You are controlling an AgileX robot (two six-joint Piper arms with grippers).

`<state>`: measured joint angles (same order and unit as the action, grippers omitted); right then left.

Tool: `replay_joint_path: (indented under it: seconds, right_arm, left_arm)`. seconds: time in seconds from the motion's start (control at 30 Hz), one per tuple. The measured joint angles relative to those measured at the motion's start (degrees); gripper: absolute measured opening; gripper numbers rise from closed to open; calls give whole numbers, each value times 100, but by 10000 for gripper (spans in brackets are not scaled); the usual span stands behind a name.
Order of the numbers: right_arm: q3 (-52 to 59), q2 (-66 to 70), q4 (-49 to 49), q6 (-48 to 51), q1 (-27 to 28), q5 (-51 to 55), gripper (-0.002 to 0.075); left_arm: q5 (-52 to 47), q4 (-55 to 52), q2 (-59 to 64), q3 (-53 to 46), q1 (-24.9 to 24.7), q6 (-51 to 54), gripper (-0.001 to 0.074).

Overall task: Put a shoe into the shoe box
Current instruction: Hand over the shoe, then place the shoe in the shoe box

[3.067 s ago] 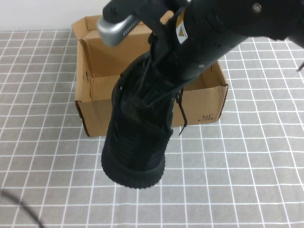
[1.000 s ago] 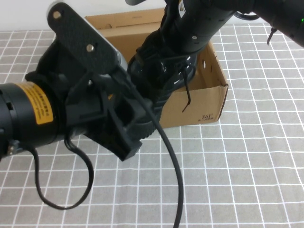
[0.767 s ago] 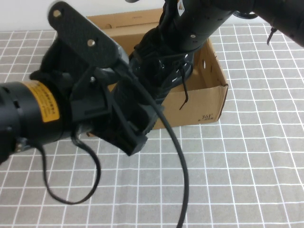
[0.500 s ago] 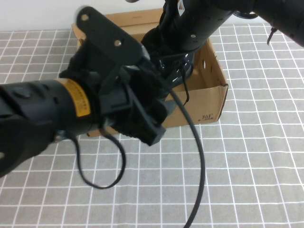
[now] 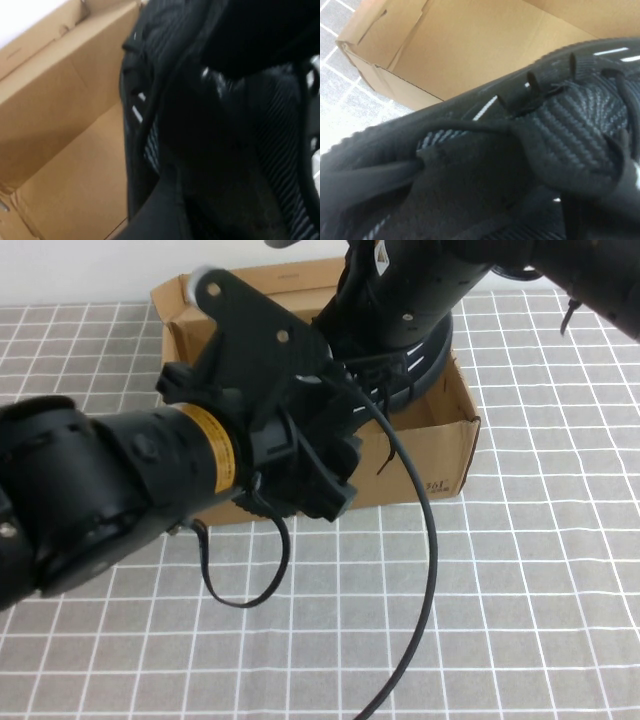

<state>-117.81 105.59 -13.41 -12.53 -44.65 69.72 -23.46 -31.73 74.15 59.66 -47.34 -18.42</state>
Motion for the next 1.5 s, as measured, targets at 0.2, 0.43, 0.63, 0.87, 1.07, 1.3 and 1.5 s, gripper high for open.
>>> replay_joint_path:
  seconds: [0.2, 0.43, 0.63, 0.87, 1.07, 1.3, 1.5]
  right_arm:
    - [0, -1, 48, 61, 0, 12, 21]
    - [0, -1, 153, 69, 0, -20, 21]
    - [0, -1, 200, 82, 0, -24, 21]
    - [0, 2, 259, 82, 0, -90, 21]
    - [0, 12, 322, 82, 0, -137, 21]
    - [0, 24, 390, 82, 0, -225, 21]
    - [0, 26, 404, 82, -10, -225, 30]
  left_arm:
    - [-37, -651, 57, 0, 0, -529, 669]
    - [-360, -960, 57, 0, -13, -736, 666]
    - [-451, -998, 57, 0, -16, -686, 498]
    - [-600, -998, 57, 0, -50, -659, 298]
    - [-765, -915, 57, 0, -50, -554, 157]
    - [-851, -894, 57, 0, -62, -518, 28]
    - [-873, -884, 57, 0, -62, -474, 24]
